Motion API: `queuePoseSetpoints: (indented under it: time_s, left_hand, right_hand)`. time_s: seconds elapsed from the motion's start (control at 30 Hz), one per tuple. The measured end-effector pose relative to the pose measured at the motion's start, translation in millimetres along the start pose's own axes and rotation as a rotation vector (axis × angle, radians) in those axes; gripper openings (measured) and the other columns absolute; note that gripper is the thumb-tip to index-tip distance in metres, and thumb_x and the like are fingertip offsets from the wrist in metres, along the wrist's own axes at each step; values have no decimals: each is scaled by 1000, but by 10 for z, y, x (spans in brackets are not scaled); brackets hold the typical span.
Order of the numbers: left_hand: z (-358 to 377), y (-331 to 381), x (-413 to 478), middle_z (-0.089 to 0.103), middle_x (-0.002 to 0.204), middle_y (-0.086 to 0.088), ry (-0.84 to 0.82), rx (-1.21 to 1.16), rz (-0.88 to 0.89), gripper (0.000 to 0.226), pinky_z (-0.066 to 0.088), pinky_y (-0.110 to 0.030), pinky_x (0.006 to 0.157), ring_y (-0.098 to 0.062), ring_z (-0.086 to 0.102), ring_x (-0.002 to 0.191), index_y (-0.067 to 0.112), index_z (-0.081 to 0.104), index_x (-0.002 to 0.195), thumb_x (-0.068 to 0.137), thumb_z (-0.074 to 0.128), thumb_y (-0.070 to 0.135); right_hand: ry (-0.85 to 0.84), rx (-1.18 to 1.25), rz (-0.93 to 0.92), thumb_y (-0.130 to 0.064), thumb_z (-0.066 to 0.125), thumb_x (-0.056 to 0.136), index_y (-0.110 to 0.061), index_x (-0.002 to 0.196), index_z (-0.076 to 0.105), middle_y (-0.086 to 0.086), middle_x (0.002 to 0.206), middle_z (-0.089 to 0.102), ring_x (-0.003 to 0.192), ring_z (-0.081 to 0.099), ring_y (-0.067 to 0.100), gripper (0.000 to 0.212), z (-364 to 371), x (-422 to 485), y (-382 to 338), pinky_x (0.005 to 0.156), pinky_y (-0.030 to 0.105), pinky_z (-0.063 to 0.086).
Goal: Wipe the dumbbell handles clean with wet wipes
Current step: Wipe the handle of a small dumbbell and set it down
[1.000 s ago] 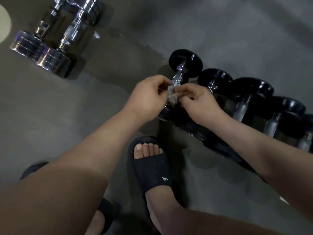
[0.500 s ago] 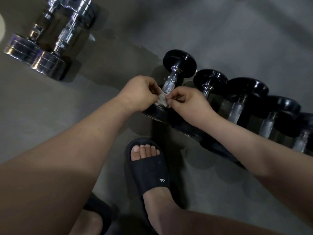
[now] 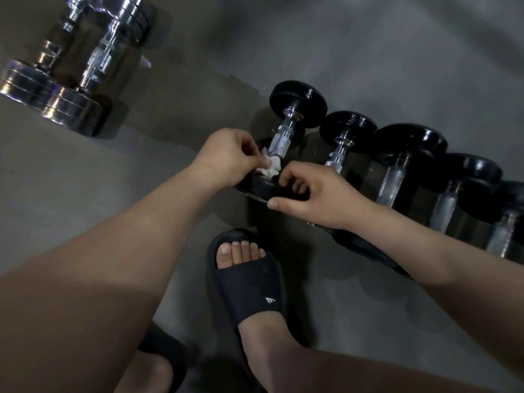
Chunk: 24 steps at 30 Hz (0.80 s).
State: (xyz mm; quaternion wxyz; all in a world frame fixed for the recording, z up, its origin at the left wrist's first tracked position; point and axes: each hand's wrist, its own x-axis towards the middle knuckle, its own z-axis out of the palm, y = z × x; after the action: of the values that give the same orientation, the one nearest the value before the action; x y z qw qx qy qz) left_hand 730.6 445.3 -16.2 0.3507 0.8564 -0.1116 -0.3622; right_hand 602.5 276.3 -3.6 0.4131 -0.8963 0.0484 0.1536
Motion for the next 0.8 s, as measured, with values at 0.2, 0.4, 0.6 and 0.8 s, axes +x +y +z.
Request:
queuePoseSetpoints:
  time_s: [0.2, 0.4, 0.6, 0.8]
  left_hand:
    - [-40, 150, 14, 65, 70, 4, -173, 150, -7, 38, 41, -24, 53, -10, 58, 61, 19, 65, 78, 67, 91, 45]
    - [3, 78, 67, 60, 61, 5, -54, 129, -9, 35, 39, -22, 48, -10, 52, 54, 18, 63, 68, 68, 90, 41]
    - [-86, 77, 36, 62, 62, 4, -191, 115, -2, 27, 39, -23, 53, -10, 53, 56, 17, 70, 73, 81, 82, 41]
    - [85, 129, 75, 63, 61, 6, 9, 19, -51, 31, 38, -23, 51, -9, 56, 53, 19, 66, 69, 68, 91, 38]
  right_hand:
    - [108, 18, -85, -45, 81, 80, -18, 89, 64, -12, 80, 60, 75, 59, 9, 33, 85, -52, 72, 66, 25, 51]
    - [124, -40, -142, -50, 75, 83, -17, 90, 65, -9, 81, 59, 77, 58, 9, 35, 94, -86, 76, 66, 31, 51]
    - [122, -50, -145, -54, 72, 84, -18, 92, 65, -10, 82, 59, 78, 58, 8, 38, 88, -94, 93, 67, 32, 51]
    - [129, -56, -165, -52, 71, 86, -17, 93, 65, -10, 82, 58, 77, 57, 9, 36, 97, -90, 102, 67, 31, 51]
